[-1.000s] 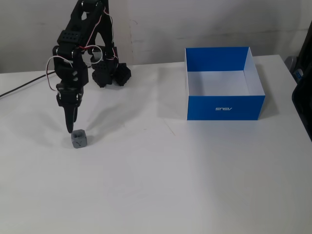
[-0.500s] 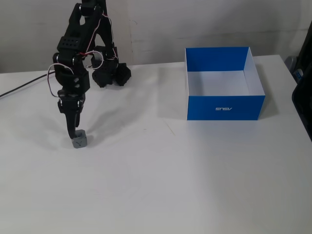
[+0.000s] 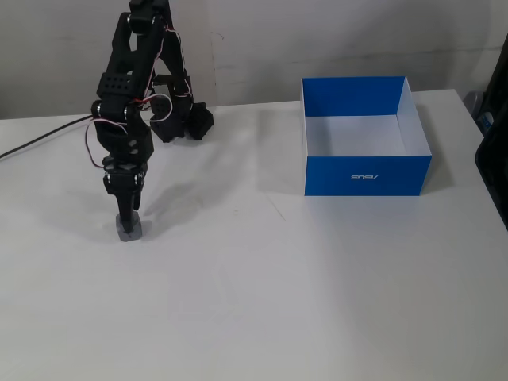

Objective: Grasp the gray block and put it in the box.

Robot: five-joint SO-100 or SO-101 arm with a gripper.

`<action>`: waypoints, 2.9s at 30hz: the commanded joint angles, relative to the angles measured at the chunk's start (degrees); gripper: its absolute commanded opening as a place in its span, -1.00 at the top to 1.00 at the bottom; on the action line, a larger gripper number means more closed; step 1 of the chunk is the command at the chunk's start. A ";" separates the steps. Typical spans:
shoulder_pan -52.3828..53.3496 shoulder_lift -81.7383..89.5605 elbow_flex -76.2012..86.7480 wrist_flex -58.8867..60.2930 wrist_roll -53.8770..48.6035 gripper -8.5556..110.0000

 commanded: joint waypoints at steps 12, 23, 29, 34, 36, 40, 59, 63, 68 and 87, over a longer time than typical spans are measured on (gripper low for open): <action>-0.26 -1.49 -6.59 0.09 0.44 0.46; -0.53 -2.81 -7.73 0.00 0.44 0.58; -0.62 -2.81 -8.26 0.44 0.44 0.61; 0.00 -1.23 -9.23 1.49 0.53 0.65; 0.70 -0.18 -10.28 2.29 0.88 0.65; 3.16 0.18 -15.56 5.98 1.49 0.65; 25.22 2.72 -42.19 23.03 5.19 0.68; 32.78 2.99 -47.72 27.60 5.54 0.68; 42.89 3.78 -50.19 31.11 6.68 0.71; 82.18 -7.56 -64.16 41.22 8.09 0.75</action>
